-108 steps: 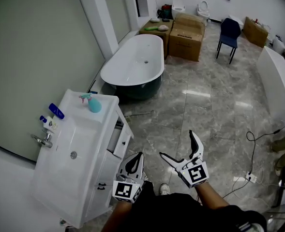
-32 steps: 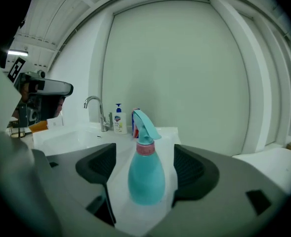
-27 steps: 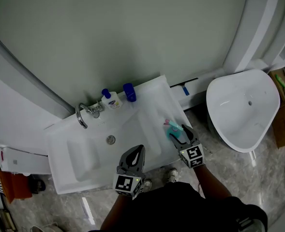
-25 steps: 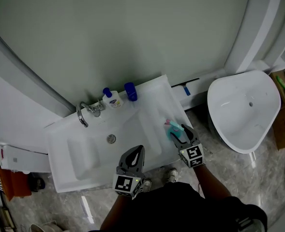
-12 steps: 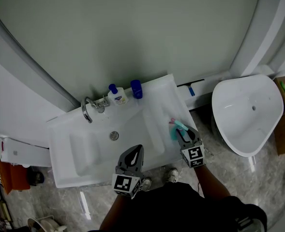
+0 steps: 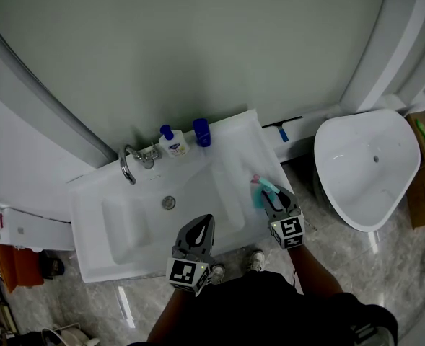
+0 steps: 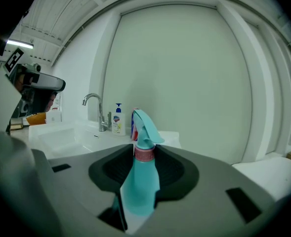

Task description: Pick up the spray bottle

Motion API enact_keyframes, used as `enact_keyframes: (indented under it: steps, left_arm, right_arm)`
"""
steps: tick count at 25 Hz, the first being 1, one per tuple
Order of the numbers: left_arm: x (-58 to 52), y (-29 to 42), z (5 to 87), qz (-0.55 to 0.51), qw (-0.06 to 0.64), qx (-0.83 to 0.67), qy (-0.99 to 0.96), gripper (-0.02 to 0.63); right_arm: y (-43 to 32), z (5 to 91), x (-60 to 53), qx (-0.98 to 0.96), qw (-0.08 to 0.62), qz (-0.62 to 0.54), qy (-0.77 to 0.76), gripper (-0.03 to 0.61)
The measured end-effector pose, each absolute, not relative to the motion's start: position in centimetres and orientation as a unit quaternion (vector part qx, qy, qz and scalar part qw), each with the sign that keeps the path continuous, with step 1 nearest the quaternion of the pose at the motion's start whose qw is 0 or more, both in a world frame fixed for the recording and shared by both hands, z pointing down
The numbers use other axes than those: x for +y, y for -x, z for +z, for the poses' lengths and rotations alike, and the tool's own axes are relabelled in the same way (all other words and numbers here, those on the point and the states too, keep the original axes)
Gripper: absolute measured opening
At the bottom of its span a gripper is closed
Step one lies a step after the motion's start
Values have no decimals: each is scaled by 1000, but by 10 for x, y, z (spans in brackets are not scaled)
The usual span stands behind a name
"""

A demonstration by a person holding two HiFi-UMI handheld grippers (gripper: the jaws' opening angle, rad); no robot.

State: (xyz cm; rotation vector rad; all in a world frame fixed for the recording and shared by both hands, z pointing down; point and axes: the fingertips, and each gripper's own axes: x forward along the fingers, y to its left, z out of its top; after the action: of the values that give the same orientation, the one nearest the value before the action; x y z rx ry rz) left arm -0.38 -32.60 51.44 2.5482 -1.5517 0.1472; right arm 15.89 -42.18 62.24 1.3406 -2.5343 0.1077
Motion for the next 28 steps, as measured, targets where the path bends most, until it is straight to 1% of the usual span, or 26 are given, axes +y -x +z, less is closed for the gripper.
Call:
enact_keyframes:
  steps: [7,14,20,24,28]
  left_arm:
    - [-333,6,509,36,66,-512,-856,-3]
    - [-336,10,506,32,66,-512,-856,-3]
    - [-341,13,504,31,59,-506,-860,-3]
    - [-340,14,501,28,64,-504,-861,-3]
    - [-337,16,499,25,56,-502,-863,-3]
  right_arm:
    - [-153,619,-427,-878,128,27,-460,130]
    - [-144,585,-424,-880,113,2,-461,129]
    - [-138,544,-420,-886,64,-29,-458,129]
    - [-128,493,-409,-889,20,-44,-455,129]
    - [-121,451,-396,-891,-16,-60,-449,129]
